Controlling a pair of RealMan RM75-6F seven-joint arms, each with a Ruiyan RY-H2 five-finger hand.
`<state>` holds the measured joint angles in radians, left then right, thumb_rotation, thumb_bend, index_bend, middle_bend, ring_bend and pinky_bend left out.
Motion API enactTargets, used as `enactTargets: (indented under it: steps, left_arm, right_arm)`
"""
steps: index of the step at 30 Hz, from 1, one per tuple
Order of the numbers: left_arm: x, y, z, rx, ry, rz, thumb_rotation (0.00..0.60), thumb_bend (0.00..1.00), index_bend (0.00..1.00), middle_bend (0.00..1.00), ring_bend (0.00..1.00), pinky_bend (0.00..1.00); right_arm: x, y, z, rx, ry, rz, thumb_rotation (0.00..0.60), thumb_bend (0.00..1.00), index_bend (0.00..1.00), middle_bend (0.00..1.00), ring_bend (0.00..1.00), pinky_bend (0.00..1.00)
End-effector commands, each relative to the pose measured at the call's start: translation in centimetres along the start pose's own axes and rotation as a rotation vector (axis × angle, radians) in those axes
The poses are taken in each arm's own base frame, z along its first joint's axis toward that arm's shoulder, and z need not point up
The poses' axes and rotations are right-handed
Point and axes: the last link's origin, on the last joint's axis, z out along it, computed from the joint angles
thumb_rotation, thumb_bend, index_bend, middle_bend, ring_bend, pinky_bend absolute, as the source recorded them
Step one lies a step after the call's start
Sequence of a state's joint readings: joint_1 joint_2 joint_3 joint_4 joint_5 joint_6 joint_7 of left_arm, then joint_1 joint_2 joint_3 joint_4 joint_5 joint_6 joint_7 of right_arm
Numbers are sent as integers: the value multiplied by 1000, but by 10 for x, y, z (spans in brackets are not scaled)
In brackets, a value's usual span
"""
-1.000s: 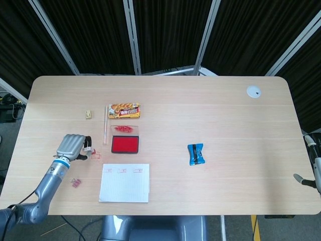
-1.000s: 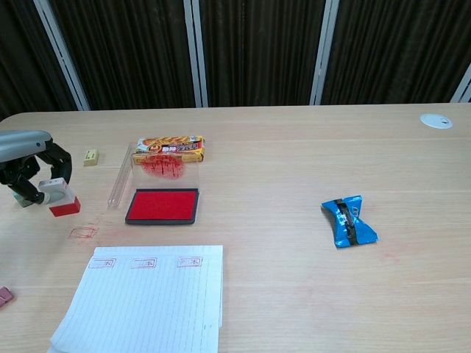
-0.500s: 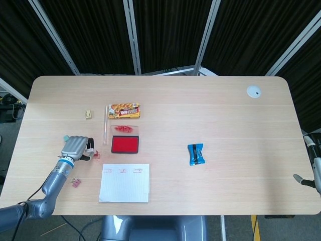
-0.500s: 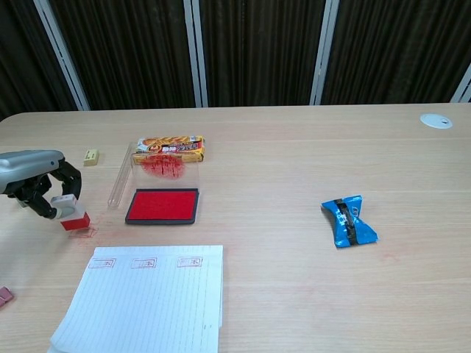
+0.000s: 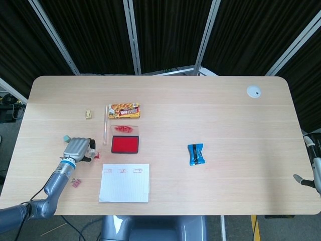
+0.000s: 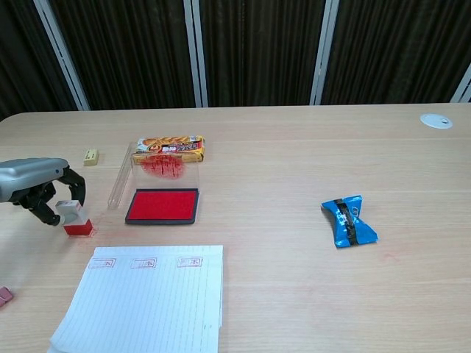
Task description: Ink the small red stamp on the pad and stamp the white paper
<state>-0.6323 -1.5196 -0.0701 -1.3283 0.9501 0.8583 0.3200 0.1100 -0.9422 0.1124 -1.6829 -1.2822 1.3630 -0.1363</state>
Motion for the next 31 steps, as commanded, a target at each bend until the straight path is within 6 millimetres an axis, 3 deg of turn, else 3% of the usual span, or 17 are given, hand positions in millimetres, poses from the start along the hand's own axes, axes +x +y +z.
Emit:
enactTargets:
  steps: [1,6,12,19,24,29,31]
  left_arm:
    - [1,0,-2,-1,3,13,600,384,426,348,799,829]
    - [3,2,-6,-3,9,27,600,308,339,300,797,828]
    - [10,4,-16,-18,21,23,600,296,285,265,789,819]
    - [44,7,-49,-70,165,-15,600,227,236,203,727,770]
    - [68,-2,-86,-83,308,-32,600,34,131,60,491,568]
    - [82,-17,-133,-37,439,4,600,0,17,0,102,139]
    - [82,-21,-150,-4,454,14,600,0,0,0,17,31]
  right_arm:
    - [0,0,0,1,0,0,600,0,0,0,0,0]
    - [0,0,0,3,0,3,600,0,0,0,0,0]
    - [2,-1,-1,7,2,11,600,0,0,0,0,0]
    - [7,-5,-5,30,16,31,600,0,0,0,0,0]
    - [11,-9,-8,48,25,53,600,0,0,0,0,0]
    - [15,-10,-12,67,30,70,600,0,0,0,0,0]
    - [17,-10,-13,72,35,78,600,0,0,0,0,0]
